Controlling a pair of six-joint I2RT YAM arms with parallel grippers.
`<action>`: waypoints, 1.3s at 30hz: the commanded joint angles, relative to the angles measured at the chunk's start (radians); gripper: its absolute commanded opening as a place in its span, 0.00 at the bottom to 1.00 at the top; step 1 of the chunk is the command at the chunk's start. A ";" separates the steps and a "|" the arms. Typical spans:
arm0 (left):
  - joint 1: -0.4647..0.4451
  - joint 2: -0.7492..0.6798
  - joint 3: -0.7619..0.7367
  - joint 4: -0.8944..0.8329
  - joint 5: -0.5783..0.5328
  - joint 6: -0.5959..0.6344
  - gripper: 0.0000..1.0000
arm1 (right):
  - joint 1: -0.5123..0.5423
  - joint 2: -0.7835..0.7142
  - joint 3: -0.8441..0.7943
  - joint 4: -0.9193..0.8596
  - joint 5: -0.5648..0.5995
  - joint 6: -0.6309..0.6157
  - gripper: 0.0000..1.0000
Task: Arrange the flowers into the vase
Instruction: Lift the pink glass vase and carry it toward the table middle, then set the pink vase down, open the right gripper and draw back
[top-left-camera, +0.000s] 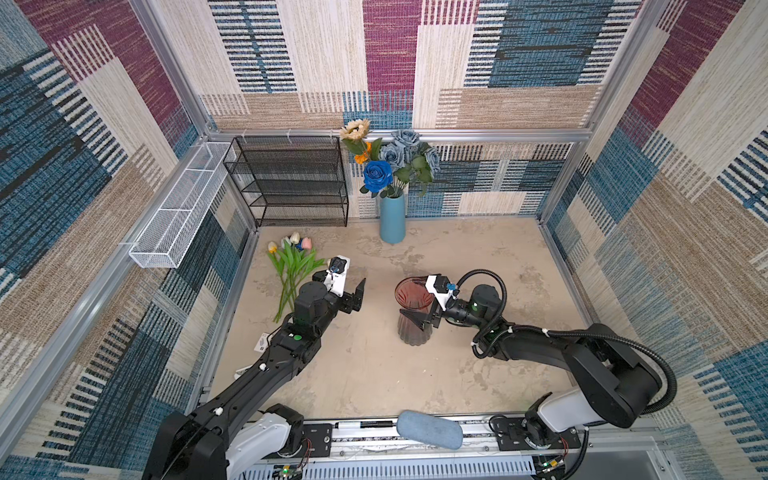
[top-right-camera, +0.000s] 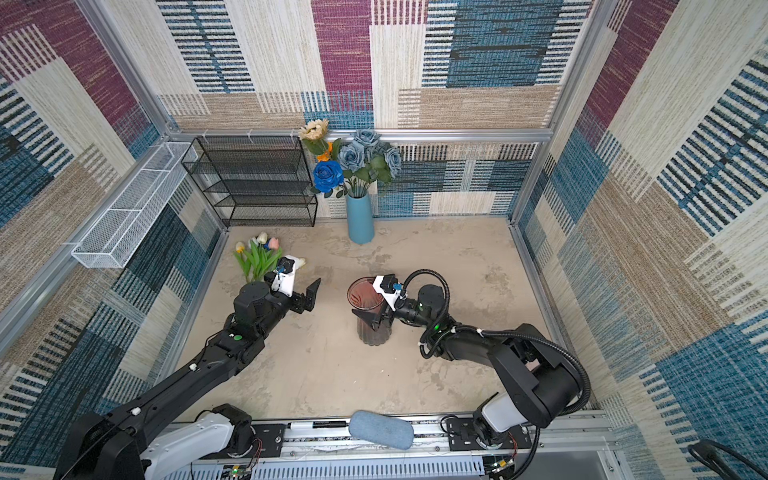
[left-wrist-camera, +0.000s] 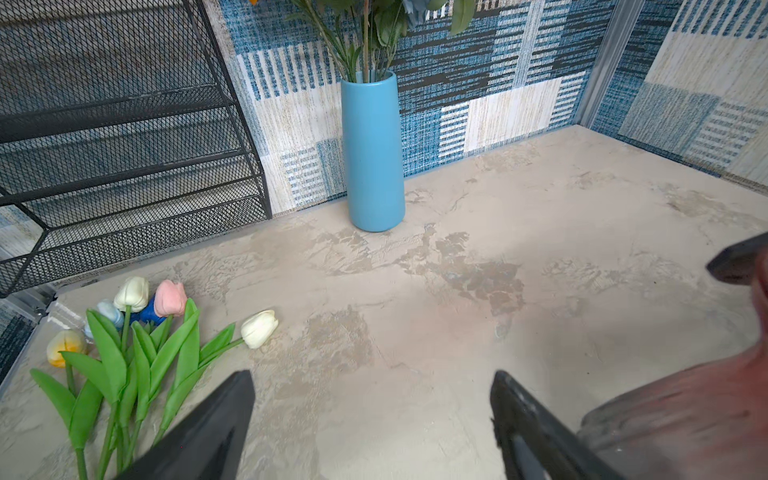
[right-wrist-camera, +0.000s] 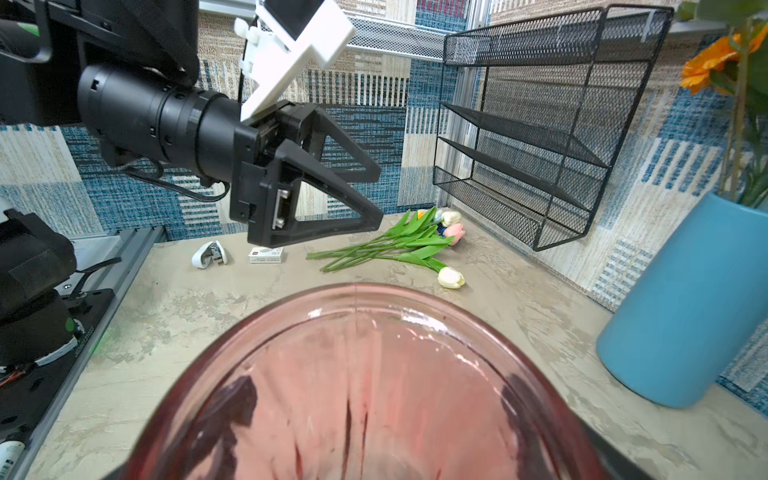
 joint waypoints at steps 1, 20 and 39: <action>0.002 0.017 0.014 0.027 -0.006 -0.012 0.91 | -0.003 -0.003 -0.006 0.049 0.012 -0.040 1.00; 0.004 -0.014 0.032 0.006 -0.030 0.021 0.91 | -0.005 0.256 0.210 0.272 -0.154 0.073 0.59; 0.004 -0.030 0.028 0.004 -0.035 0.019 0.91 | -0.005 0.455 0.336 0.314 -0.130 0.094 1.00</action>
